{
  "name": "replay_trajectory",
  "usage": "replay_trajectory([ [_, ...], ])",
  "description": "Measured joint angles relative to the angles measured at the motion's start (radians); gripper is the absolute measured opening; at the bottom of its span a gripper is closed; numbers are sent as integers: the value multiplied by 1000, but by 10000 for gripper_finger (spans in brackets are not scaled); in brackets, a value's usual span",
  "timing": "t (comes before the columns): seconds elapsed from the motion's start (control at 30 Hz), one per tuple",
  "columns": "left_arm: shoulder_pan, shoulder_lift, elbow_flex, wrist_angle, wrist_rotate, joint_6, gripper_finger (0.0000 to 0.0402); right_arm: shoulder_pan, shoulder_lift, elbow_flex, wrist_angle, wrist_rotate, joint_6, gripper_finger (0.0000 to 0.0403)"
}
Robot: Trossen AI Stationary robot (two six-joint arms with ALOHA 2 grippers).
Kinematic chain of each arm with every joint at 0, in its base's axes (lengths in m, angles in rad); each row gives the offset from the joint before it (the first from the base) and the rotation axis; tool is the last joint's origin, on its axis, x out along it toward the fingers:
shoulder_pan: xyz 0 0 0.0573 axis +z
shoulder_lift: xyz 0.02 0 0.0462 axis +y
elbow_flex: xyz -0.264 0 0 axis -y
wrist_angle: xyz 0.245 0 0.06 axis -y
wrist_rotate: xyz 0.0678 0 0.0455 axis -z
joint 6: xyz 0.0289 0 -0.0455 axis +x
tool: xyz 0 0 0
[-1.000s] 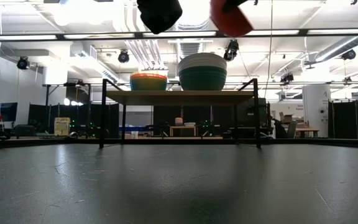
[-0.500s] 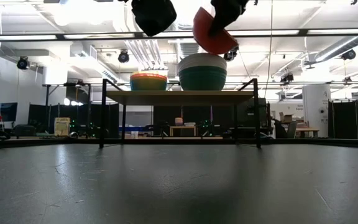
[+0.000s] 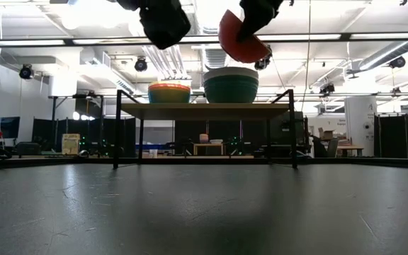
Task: Place and stack bowls onto a shelf
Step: Stack the large orange bowl on top of the large white bowl on the shelf
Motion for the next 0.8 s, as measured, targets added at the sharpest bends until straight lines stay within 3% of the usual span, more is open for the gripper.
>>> replay_trajectory([
  [0.27, 1, -71, -133, 156, -2, -33, 132, -89, 8, 0, 10, -32, -55, 8],
  [0.53, 2, -102, -164, 182, -30, -25, 132, -164, 18, 0, 37, -159, -162, 8],
  [0.8, 8, -107, -169, 183, -52, -10, 132, -196, 48, 0, 72, -163, -212, 9],
])
